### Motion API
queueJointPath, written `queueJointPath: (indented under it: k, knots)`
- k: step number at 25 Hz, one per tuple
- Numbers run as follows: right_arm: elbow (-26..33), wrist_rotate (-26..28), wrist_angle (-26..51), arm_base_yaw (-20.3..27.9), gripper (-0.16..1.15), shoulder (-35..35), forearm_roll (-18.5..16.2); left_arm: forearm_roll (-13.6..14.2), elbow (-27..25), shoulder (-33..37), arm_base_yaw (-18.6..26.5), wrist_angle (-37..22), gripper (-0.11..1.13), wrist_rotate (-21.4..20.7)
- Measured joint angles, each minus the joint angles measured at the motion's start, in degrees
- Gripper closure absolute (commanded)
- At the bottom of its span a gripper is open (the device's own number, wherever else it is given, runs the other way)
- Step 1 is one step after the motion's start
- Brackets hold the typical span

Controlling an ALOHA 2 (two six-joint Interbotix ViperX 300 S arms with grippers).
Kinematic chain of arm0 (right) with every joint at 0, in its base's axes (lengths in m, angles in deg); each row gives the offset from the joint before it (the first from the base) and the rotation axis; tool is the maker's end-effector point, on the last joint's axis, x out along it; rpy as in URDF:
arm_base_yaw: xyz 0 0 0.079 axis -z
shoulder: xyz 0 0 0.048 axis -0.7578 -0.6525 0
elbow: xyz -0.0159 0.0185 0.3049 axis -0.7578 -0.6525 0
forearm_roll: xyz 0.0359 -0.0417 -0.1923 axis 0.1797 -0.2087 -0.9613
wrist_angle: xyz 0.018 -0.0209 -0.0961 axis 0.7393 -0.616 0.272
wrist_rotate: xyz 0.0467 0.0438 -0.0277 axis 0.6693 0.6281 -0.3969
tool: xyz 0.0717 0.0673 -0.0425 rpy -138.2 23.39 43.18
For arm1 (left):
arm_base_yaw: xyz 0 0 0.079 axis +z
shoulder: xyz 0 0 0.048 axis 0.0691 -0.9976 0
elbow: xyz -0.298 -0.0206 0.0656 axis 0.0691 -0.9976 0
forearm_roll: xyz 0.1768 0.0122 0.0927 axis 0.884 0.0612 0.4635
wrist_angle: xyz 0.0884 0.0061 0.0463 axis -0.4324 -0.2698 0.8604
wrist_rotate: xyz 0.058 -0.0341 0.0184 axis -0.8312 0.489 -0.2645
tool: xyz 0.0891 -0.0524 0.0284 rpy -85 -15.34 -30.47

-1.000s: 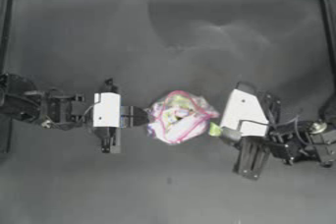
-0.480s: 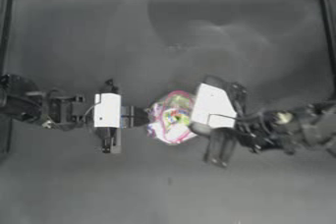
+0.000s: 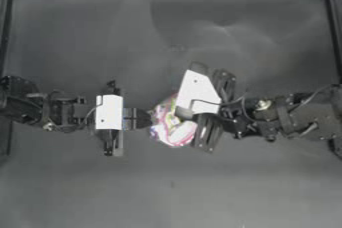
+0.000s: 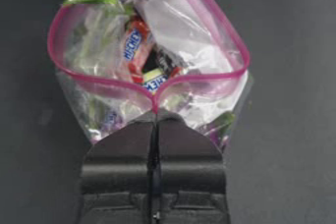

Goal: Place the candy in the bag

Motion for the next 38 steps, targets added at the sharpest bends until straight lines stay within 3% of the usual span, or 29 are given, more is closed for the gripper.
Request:
queueJointPath:
  k: [10,13,18,25,38]
  knots:
    - [0.0,0.0,-1.1,0.0,0.43,-1.8,0.3,0.0,0.0,-0.4,0.0,0.4,0.96,0.0]
    - [0.0,-0.1,-1.2,0.1,0.29,-2.3,0.3,0.0,0.0,-0.4,0.0,0.4,0.96,0.0]
    - [0.0,0.0,-1.8,0.2,-0.05,-2.3,0.6,0.0,0.0,-0.4,0.0,0.4,0.96,0.0]
    - [0.0,0.1,-1.7,0.1,-0.02,-1.9,0.6,0.0,0.0,-0.4,0.0,0.4,0.96,0.0]
    - [-3.1,0.6,0.2,-0.7,-0.02,7.4,-0.4,0.0,0.0,0.2,0.2,0.0,0.96,-0.1]
